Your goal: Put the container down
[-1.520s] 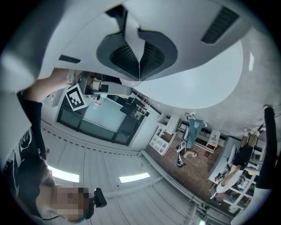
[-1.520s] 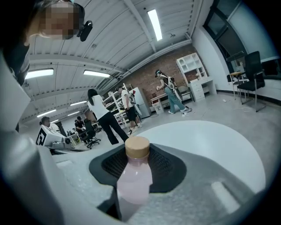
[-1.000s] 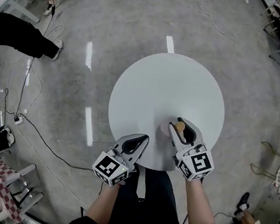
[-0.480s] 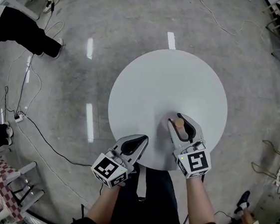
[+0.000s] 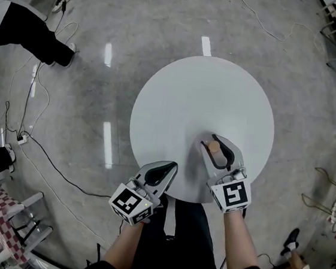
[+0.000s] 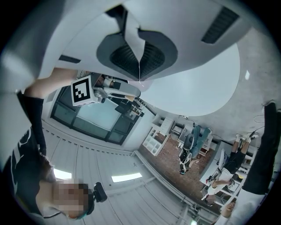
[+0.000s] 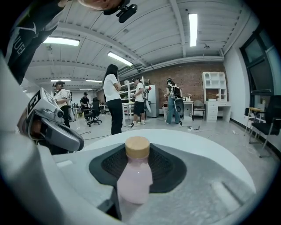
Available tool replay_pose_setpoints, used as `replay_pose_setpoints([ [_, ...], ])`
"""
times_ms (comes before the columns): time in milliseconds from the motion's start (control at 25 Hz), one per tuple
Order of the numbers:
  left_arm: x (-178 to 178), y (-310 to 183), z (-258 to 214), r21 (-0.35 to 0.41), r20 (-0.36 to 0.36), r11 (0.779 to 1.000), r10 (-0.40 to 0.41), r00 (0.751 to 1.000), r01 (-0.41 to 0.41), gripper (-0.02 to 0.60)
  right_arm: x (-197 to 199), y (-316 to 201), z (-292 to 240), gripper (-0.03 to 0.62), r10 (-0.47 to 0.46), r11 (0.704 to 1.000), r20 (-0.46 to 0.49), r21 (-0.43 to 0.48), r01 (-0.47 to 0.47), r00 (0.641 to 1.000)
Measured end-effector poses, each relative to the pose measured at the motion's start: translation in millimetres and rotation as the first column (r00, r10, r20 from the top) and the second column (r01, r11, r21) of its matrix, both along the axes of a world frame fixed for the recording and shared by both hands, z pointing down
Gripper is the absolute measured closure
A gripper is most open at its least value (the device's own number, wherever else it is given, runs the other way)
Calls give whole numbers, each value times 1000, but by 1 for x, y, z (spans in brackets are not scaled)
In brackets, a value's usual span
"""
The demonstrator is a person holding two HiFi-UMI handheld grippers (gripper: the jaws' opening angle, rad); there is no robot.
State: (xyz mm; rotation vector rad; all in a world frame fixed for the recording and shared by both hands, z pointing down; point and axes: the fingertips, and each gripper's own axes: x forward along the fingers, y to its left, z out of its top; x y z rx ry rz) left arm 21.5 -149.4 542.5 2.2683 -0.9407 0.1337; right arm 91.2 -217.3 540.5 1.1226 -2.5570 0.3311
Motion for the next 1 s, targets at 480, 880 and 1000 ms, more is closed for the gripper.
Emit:
replay_pose_setpoints([
  [480,-5,12,2,-8,-3,1000,-14,1000,14,568,-2,5,1,457,-11,999,-42,36,13,999],
  [880,-13,26,1,-7,5,1000,-21,1000,22,568,-4,5,3,435,4,1000,-13,8,-4,1000],
  [1000,-13,28,2,-9,8,1000,-21,1000,21,568,-3,6,4,383,8,1000,-11,3,-8,1000],
])
